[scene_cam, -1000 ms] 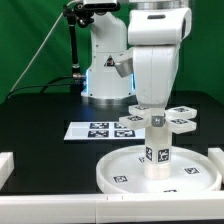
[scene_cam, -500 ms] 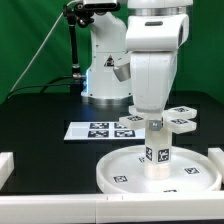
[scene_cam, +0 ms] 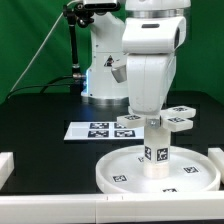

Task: Assemble round table

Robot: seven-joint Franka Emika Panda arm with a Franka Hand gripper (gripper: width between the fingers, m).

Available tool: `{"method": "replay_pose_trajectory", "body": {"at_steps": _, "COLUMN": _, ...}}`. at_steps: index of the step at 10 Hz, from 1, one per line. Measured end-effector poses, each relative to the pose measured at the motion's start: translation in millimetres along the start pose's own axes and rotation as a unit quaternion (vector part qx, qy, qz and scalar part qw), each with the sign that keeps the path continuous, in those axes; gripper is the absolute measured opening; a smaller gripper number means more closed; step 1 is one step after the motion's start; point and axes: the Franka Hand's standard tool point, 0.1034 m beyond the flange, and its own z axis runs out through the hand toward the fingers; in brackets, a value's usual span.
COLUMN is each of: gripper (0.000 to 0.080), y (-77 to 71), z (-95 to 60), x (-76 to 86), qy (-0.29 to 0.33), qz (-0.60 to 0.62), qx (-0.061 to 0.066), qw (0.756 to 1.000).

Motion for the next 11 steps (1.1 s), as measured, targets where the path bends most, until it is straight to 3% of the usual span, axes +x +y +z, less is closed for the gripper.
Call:
{"method": "replay_pose_trajectory", "body": {"at_steps": 2, "gripper": 0.0447, "y": 2.2, "z": -0.2, "x": -4.4, "qy": 0.001, "qz": 0.025, "qx": 0.000, "qw": 1.000}}
{"method": "replay_pose_trajectory", "body": {"at_steps": 3, "gripper": 0.0447, "y": 3.1, "z": -0.4, "x": -6.0, "qy": 0.002, "qz": 0.100, "qx": 0.000, "qw": 0.995}}
{"method": "replay_pose_trajectory", "body": {"at_steps": 7, "gripper": 0.0448, "y": 5.3, "z": -1.1, "x": -11.5, "qy": 0.004, "qz": 0.277, "qx": 0.001, "qw": 0.961}}
{"method": "replay_pose_trajectory", "body": {"at_steps": 10, "gripper": 0.0448, "y": 7.8, "z": -1.9, "x": -15.7, "qy": 0.009, "qz": 0.389, "qx": 0.004, "qw": 0.921}}
{"method": "replay_pose_trajectory", "body": {"at_steps": 11, "gripper": 0.0448, "y": 9.8, "z": -1.9, "x": -18.2, "qy": 0.018, "qz": 0.451, "qx": 0.007, "qw": 0.892}}
